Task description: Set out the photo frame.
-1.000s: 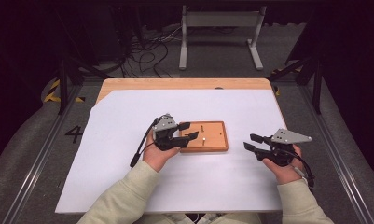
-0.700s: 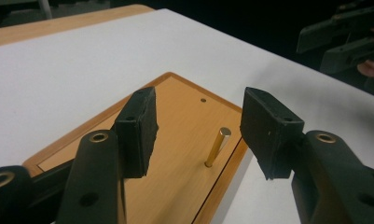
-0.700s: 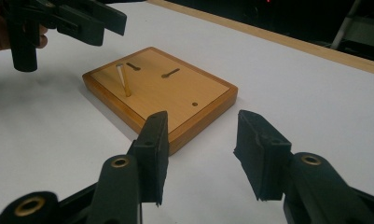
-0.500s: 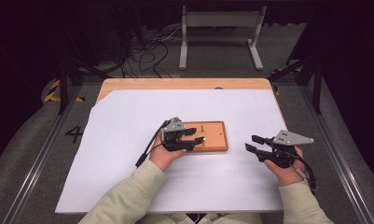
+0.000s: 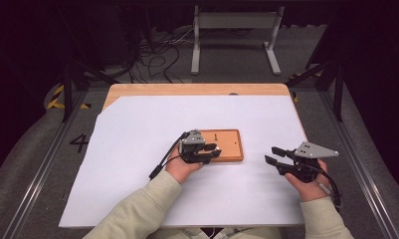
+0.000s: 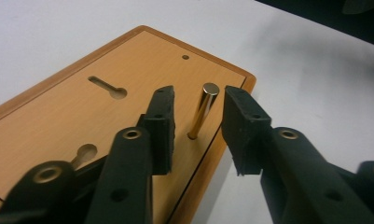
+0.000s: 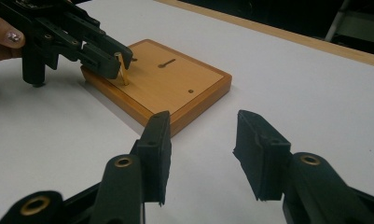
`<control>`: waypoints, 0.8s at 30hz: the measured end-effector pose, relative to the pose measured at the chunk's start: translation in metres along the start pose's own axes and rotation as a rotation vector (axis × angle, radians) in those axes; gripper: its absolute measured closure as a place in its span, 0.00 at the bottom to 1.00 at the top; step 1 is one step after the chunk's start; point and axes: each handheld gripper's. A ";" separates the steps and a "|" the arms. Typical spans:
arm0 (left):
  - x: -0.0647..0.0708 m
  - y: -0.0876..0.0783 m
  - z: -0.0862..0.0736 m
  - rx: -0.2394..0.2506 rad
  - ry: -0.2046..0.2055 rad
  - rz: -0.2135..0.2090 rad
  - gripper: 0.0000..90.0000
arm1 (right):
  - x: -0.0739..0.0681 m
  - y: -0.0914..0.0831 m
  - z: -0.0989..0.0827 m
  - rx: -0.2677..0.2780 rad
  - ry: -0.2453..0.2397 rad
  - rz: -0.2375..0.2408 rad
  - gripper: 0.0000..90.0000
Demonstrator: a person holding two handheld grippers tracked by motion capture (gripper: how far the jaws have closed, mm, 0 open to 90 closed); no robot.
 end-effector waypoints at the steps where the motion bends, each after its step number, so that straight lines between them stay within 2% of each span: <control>1: 0.000 0.000 0.000 0.001 0.003 -0.001 0.77 | 0.000 -0.001 0.000 -0.002 0.000 -0.001 0.62; 6: -0.001 0.005 -0.002 0.002 0.014 -0.004 0.80 | 0.001 -0.005 -0.001 0.000 0.002 -0.011 0.62; 8: 0.000 0.007 0.000 -0.028 0.041 -0.008 0.81 | 0.000 -0.005 -0.001 -0.002 0.004 -0.011 0.62; 10: 0.002 0.009 0.003 -0.027 0.059 -0.016 0.82 | 0.000 -0.005 -0.002 -0.005 0.004 -0.012 0.62; 14: 0.002 0.013 0.003 -0.052 0.071 -0.017 0.85 | 0.000 -0.006 -0.002 -0.008 0.005 -0.017 0.61; 16: 0.001 0.014 0.001 -0.062 0.069 -0.014 0.90 | 0.000 -0.007 -0.002 -0.009 0.005 -0.019 0.61; 20: 0.001 0.015 0.001 -0.063 0.087 -0.015 0.93 | 0.000 -0.007 -0.003 -0.011 0.004 -0.016 0.60; 24: 0.003 0.015 0.001 -0.064 0.128 -0.009 0.93 | 0.000 -0.006 -0.003 -0.013 0.004 -0.014 0.60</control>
Point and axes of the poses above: each handheld gripper's, and its own axes: y roughly forward along the jaws, z roughly out of its top, x roughly to its right, and after that the axes turned 14 degrees about x, right-handed
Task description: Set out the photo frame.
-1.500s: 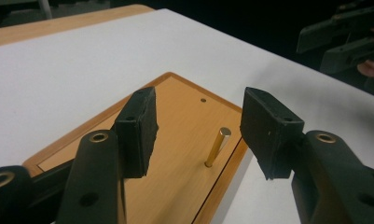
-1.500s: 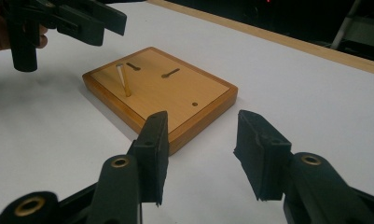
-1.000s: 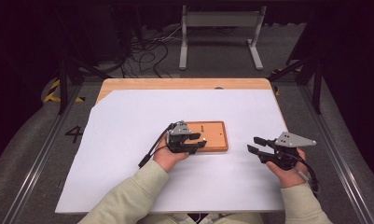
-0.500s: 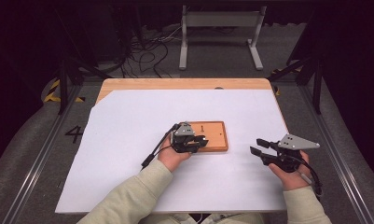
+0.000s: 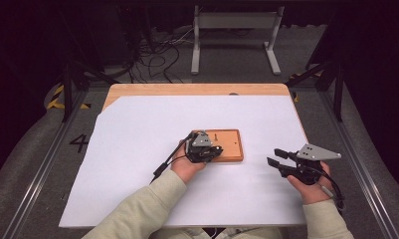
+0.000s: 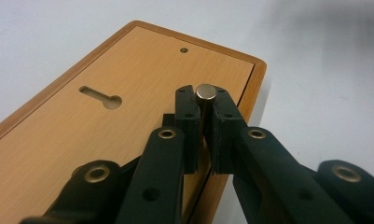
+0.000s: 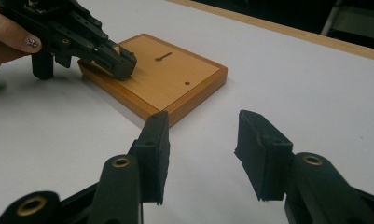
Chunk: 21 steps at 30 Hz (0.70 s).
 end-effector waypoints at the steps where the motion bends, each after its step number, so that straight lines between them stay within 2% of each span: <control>1: 0.000 0.000 0.000 -0.001 0.009 0.000 0.93 | 0.000 0.000 0.000 0.000 0.000 0.000 0.60; 5: 0.002 0.000 0.000 0.000 0.049 0.000 0.93 | 0.000 0.001 0.000 -0.002 0.001 0.002 0.60; 8: 0.004 0.000 0.000 -0.007 0.094 0.009 0.93 | 0.000 0.001 0.000 -0.002 0.002 0.002 0.60; 10: 0.005 0.000 0.000 -0.010 0.101 0.008 0.93 | 0.000 0.001 0.000 -0.002 0.001 0.002 0.60; 12: 0.006 0.000 0.000 -0.013 0.141 0.014 0.93 | 0.000 0.002 0.000 -0.002 0.000 0.003 0.60; 15: 0.008 0.000 -0.001 -0.014 0.162 0.017 0.93 | 0.000 0.002 0.000 -0.002 0.002 0.003 0.60; 19: 0.014 -0.002 -0.001 -0.026 0.264 0.029 0.92 | 0.000 0.002 0.000 0.001 0.004 0.003 0.60; 21: 0.018 -0.003 -0.001 -0.030 0.300 0.032 0.93 | 0.000 0.002 0.001 0.003 0.004 0.004 0.60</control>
Point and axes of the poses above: each handheld gripper's, and its own axes: y roughly forward along the jaws, z roughly out of its top, x roughly to its right, and after that the axes turned 14 degrees about x, right-handed
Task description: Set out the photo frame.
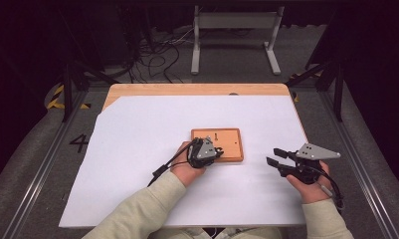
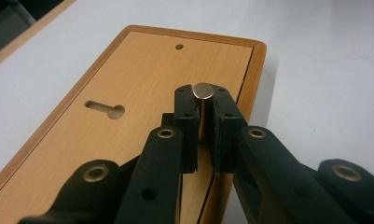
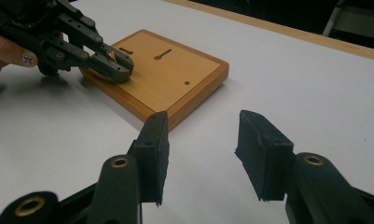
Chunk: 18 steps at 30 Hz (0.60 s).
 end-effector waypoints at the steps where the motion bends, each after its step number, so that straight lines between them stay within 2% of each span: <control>1: 0.001 0.000 0.000 0.002 0.025 0.003 0.93 | 0.000 0.000 0.000 0.000 -0.001 0.001 0.60; 3: 0.003 -0.001 0.001 0.001 0.077 0.002 0.93 | 0.000 0.000 0.000 0.002 -0.001 0.003 0.60; 4: 0.005 -0.002 0.001 -0.006 0.081 0.006 0.93 | 0.000 0.000 0.000 0.002 -0.001 0.003 0.60; 5: 0.007 -0.002 0.002 -0.009 0.111 0.006 0.93 | 0.000 0.000 0.001 0.003 0.001 0.003 0.60; 10: 0.013 -0.004 0.003 -0.023 0.197 0.012 0.93 | -0.001 0.003 0.002 0.003 -0.008 0.011 0.60; 12: 0.015 -0.005 0.003 -0.025 0.223 0.014 0.93 | -0.001 0.005 0.002 0.003 -0.007 0.014 0.60; 18: 0.019 -0.006 0.002 -0.025 0.254 0.021 0.93 | -0.002 0.009 0.004 0.001 -0.007 0.022 0.60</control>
Point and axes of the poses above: each handheld gripper's, and its own axes: y roughly forward along the jaws, z roughly out of its top, x roughly to its right, and after that the axes turned 14 degrees about x, right-handed
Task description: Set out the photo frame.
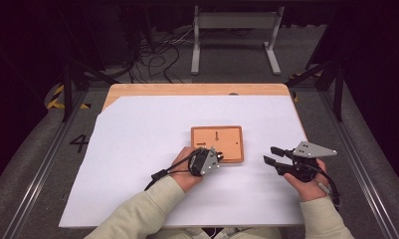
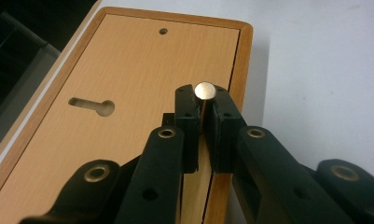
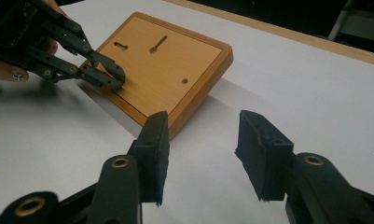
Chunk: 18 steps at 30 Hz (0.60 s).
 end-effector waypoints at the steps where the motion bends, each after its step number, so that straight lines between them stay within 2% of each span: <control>1: 0.001 0.000 0.000 -0.001 0.008 0.000 0.93 | 0.000 0.002 0.001 -0.004 0.004 0.003 0.60; 4: 0.003 -0.001 0.000 -0.001 0.019 0.008 0.93 | -0.001 0.008 0.005 -0.020 0.011 0.011 0.56; 8: 0.003 -0.001 -0.002 0.019 -0.003 0.012 0.93 | 0.000 0.022 0.016 -0.056 0.030 0.044 0.51; 10: 0.003 -0.001 -0.002 0.022 0.002 0.016 0.93 | 0.001 0.028 0.021 -0.067 0.044 0.054 0.48; 18: 0.004 -0.001 -0.003 0.026 -0.012 0.022 0.93 | 0.011 0.065 0.035 -0.180 0.110 0.084 0.34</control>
Point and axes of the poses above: each handheld gripper's, and its own axes: y roughly forward along the jaws, z roughly out of its top, x roughly to its right, and after that the axes turned 14 degrees about x, right-handed
